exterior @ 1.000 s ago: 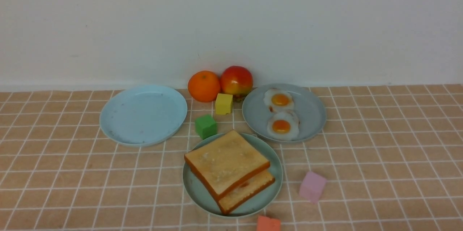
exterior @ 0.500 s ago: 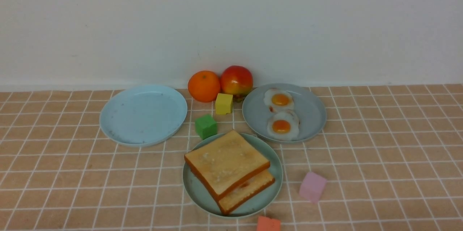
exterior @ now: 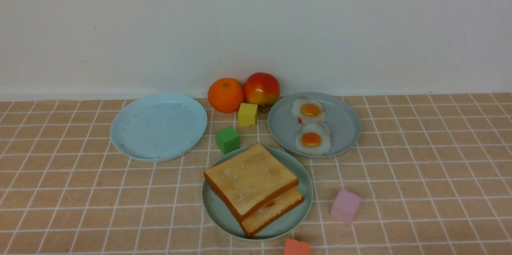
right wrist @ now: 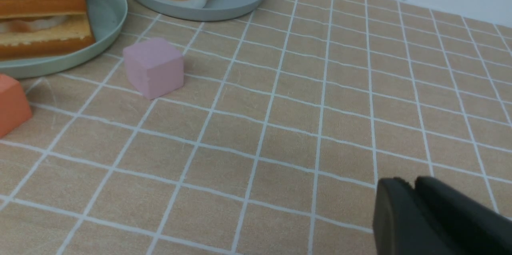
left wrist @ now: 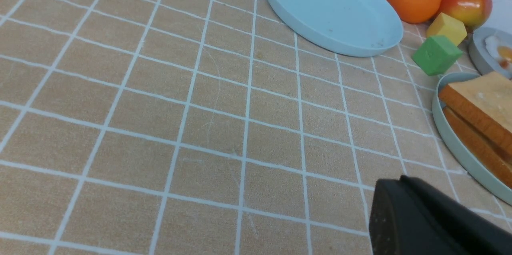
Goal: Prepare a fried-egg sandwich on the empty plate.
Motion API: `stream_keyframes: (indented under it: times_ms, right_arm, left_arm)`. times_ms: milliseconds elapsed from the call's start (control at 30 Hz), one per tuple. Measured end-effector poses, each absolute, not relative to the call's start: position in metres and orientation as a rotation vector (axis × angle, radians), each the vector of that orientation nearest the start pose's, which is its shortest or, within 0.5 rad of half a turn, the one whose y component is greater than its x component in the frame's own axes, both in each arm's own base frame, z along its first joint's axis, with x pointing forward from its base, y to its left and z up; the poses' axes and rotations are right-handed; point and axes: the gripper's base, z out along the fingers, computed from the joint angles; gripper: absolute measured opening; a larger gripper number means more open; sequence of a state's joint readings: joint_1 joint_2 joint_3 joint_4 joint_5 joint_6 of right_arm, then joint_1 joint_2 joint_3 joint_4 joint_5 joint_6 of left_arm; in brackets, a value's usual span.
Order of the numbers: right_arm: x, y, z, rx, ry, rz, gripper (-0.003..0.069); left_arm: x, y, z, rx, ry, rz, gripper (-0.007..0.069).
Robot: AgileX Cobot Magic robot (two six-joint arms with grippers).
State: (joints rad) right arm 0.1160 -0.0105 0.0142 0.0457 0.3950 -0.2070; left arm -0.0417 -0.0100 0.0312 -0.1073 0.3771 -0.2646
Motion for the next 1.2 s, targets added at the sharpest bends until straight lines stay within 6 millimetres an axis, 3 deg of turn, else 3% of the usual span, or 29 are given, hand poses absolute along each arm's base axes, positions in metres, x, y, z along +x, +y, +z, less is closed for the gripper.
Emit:
stream_keyframes:
  times_ms: [1200]
  right_arm:
    - [0.0513,0.0076,0.1735,-0.275,1.862,-0.017,0.0105]
  left_arm:
    - [0.0524,-0.0058,0.1695,-0.277,1.871,-0.315,0.0015]
